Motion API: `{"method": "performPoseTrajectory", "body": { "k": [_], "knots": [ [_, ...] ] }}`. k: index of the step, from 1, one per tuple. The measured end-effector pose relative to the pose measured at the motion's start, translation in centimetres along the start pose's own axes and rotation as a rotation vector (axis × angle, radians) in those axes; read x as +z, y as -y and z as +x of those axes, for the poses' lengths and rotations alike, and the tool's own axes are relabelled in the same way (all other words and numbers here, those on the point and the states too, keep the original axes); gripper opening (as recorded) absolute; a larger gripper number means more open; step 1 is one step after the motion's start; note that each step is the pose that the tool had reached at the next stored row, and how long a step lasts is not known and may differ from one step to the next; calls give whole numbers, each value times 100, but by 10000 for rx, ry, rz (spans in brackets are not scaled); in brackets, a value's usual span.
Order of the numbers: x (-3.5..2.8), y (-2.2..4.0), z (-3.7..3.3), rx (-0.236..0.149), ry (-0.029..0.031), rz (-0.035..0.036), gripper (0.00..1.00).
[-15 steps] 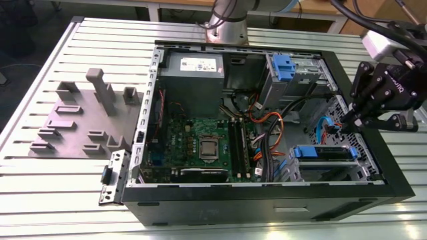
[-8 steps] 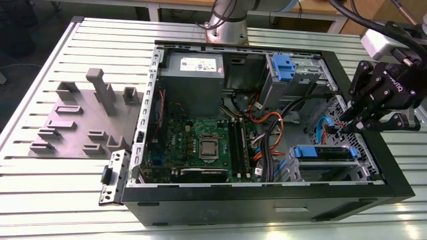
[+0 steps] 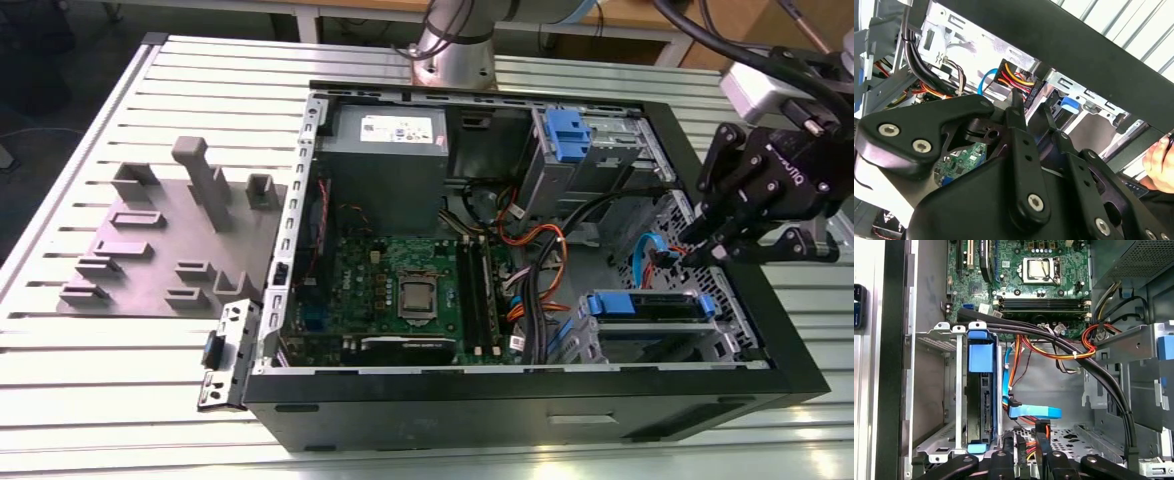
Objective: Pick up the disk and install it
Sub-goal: 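Insert the first disk wire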
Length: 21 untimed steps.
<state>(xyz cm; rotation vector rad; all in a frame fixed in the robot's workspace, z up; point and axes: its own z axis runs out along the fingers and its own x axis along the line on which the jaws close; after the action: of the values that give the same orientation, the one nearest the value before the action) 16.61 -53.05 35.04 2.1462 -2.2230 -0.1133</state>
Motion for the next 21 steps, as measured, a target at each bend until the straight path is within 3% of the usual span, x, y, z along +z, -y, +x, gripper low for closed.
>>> {"method": "performPoseTrajectory", "body": {
  "k": [16,17,21],
  "knots": [
    [58,49,15,4,1,0,30],
    [58,50,18,4,0,0,18],
    [58,51,22,4,-2,0,16]
  ]
}}
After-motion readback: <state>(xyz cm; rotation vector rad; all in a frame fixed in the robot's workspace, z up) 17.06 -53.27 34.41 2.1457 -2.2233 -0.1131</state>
